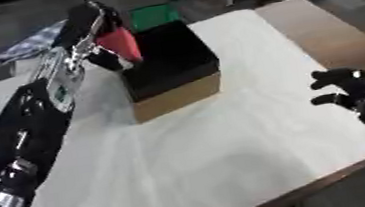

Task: Pick up objects on the table and place them in the box.

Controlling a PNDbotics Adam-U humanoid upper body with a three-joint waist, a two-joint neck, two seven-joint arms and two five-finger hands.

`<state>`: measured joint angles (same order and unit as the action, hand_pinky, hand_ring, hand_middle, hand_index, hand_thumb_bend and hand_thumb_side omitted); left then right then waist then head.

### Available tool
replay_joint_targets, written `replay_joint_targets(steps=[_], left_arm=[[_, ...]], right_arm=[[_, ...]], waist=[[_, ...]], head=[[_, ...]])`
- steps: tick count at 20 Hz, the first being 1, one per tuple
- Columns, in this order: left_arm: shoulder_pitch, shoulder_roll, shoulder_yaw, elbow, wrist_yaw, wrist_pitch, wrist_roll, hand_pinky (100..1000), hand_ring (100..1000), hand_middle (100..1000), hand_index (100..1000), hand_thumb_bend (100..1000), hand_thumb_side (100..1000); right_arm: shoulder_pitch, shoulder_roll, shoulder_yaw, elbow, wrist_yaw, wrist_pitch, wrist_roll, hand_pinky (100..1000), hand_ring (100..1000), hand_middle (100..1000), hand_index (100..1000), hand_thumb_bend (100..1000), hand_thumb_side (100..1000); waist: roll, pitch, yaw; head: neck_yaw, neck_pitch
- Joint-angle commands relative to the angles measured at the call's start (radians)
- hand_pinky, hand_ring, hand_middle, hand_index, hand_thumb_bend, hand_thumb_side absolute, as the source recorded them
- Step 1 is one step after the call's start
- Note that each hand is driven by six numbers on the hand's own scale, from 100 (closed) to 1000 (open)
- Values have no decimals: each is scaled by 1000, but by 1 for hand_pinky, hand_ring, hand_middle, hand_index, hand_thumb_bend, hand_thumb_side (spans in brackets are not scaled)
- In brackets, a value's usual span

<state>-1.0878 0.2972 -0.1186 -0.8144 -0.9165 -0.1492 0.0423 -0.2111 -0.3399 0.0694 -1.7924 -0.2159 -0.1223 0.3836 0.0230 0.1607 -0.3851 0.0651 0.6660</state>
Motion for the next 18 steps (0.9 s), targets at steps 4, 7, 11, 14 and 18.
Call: replay_joint_targets(steps=[4, 7, 11, 14, 18], left_arm=[[-14, -7, -6, -5, -27, -17, 9, 536, 475, 394, 477, 867, 206], [-15, -2, -10, -24, -42, -27, 24, 579, 543, 493, 575, 971, 271], [-15, 1, -16, -52, -38, -38, 59, 599, 577, 533, 593, 1000, 269], [-15, 0, -28, -62, -32, -59, 51, 623, 612, 586, 647, 1000, 256], [-13, 0, -39, -77, -21, -92, 27, 642, 643, 631, 685, 1000, 236]], right_arm=[[-10, -12, -1, -21, -8, -1, 5, 775, 1000, 717, 825, 100, 736], [-10, -12, -2, -20, -8, -1, 6, 775, 1000, 717, 825, 100, 735], [-8, -13, -2, -20, -9, -2, 6, 775, 1000, 717, 825, 100, 734], [-9, -13, -1, -20, -11, -2, 7, 775, 1000, 717, 825, 100, 733], [-8, -14, -1, -19, -11, -2, 8, 775, 1000, 717, 825, 100, 733]], waist=[[-1, -10, -1], [-1, -12, 1], [-4, -16, 4], [-6, -18, 7], [-7, -22, 8]], head=[[3, -11], [1, -11], [2, -10], [2, -11], [1, -11]])
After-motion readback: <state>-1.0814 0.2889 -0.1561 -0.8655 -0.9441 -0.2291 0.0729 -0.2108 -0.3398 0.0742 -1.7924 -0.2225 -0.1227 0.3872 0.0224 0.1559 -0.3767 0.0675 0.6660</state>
